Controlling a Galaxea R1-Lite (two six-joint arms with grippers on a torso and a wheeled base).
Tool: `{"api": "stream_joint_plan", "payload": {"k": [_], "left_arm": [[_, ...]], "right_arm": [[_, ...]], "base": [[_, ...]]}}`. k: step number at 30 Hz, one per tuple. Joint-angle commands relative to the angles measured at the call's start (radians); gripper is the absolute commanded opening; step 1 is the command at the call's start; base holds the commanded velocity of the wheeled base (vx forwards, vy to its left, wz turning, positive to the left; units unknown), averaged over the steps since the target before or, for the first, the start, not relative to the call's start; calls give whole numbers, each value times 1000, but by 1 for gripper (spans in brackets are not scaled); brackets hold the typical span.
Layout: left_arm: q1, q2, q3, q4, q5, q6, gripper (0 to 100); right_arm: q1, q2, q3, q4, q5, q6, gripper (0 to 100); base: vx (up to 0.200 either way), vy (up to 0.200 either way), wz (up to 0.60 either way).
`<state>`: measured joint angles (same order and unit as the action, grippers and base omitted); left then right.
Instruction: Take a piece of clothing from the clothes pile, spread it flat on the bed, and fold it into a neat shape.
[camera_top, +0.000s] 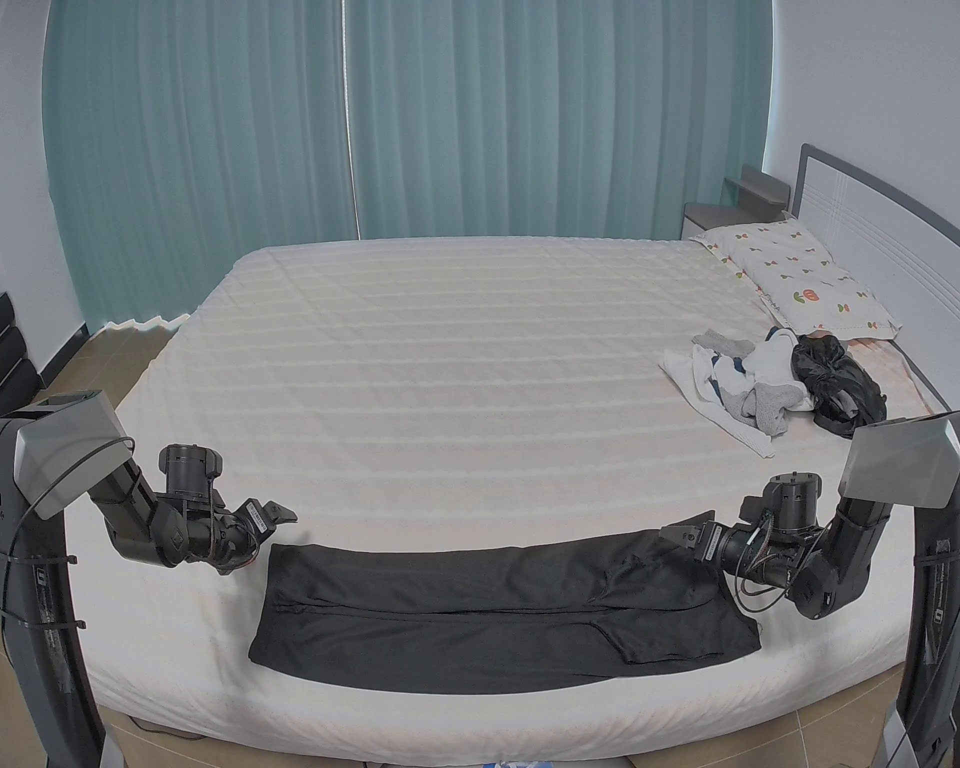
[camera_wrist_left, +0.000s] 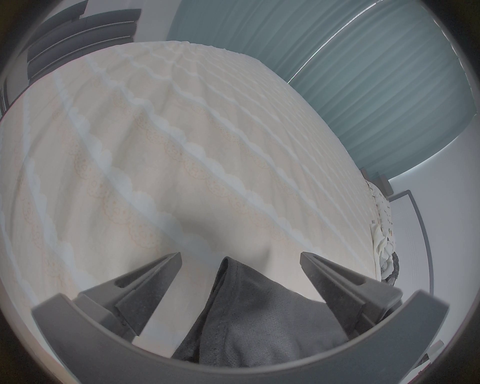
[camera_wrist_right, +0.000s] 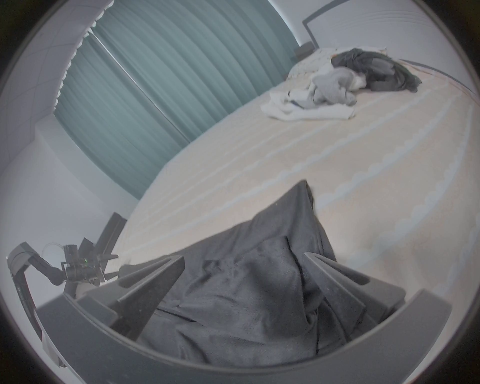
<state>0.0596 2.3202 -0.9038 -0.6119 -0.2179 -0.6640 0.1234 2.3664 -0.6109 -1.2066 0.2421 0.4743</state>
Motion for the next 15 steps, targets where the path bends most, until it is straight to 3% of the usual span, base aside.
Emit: {"api": "stream_joint_plan", "payload": {"k": [1,10,11,15], "left_arm": [[0,-2,2,0,0,1,100],[0,-1,2,-2,0,1,100],[0,-1,2,-2,0,1,100],[0,-1,2,-2,0,1,100]], "right_arm": [[5,30,-7,1,5,0,100],[16,63,-9,1,6,1,100],[16,65,-10,1,6,1,0],[7,57,-15,1,9,10,0]], "base": [[0,0,0],[0,0,0],[0,0,0],[0,0,0]]}}
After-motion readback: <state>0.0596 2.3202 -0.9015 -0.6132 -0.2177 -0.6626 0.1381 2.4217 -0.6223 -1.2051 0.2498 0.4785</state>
